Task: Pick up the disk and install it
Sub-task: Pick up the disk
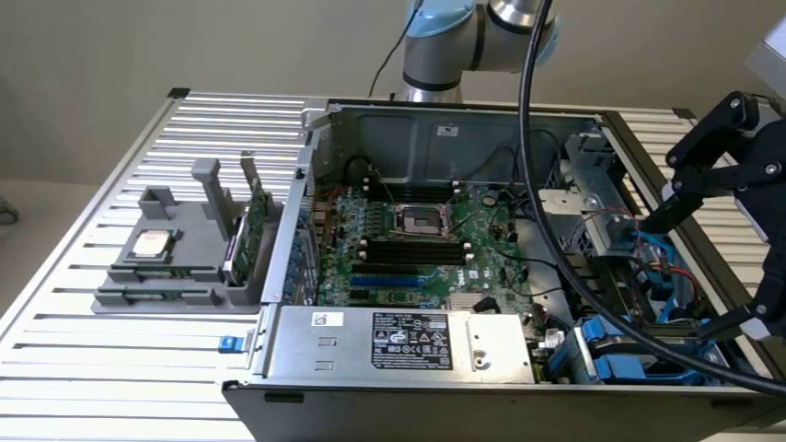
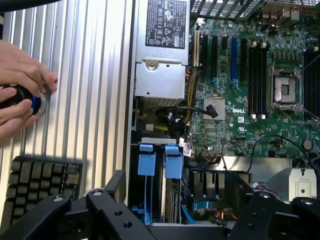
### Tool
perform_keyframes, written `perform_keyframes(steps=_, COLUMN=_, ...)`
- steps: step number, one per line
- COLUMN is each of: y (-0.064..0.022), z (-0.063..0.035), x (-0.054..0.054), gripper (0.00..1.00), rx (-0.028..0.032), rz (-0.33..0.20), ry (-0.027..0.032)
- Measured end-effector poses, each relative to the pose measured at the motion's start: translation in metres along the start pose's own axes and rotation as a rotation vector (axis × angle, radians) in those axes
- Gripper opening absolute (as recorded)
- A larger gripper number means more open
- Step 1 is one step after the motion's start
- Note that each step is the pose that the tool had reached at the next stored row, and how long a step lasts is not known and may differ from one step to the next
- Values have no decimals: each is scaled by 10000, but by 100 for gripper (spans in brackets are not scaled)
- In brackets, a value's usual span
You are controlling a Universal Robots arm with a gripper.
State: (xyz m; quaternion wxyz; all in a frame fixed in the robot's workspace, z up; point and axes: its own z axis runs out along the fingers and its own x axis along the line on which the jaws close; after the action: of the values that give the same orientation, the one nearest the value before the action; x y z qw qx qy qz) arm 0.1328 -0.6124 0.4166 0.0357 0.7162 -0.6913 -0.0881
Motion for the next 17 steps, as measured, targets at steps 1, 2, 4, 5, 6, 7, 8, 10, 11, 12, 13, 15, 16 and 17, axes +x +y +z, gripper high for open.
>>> perform_keyframes(steps=1, y=0, z=0, x=0, gripper=87, rx=0, rz=0, ry=0)
perform_keyframes(steps=2, y=0, z=0, x=0, gripper=93, rx=1, rz=0, ry=0)
perform_keyframes(steps=4, y=0, z=0, x=0, gripper=93, rx=1, rz=0, ry=0)
perform_keyframes(steps=5, y=0, z=0, x=0, gripper=93, rx=1, rz=0, ry=0)
perform_keyframes(steps=6, y=0, z=0, x=0, gripper=93, rx=1, rz=0, ry=0)
perform_keyframes(steps=7, y=0, z=0, x=0, gripper=93, rx=1, rz=0, ry=0)
perform_keyframes(steps=8, y=0, z=0, x=0, gripper=93, rx=1, rz=0, ry=0)
perform_keyframes(steps=10, y=0, z=0, x=0, gripper=85, rx=1, rz=0, ry=1)
perform_keyframes(steps=11, y=0, z=0, x=0, gripper=79, rx=1, rz=0, ry=0)
perform_keyframes(steps=12, y=0, z=0, x=0, gripper=79, rx=1, rz=0, ry=2)
perform_keyframes(steps=13, y=0, z=1, x=0, gripper=73, rx=1, rz=0, ry=2)
perform_keyframes(steps=15, y=-1, z=7, x=1, gripper=67, rx=1, rz=-1, ry=-1)
perform_keyframes(steps=16, y=-2, z=11, x=1, gripper=61, rx=3, rz=-1, ry=-1)
perform_keyframes(steps=17, y=-4, z=16, x=1, gripper=55, rx=8, rz=-3, ry=1)
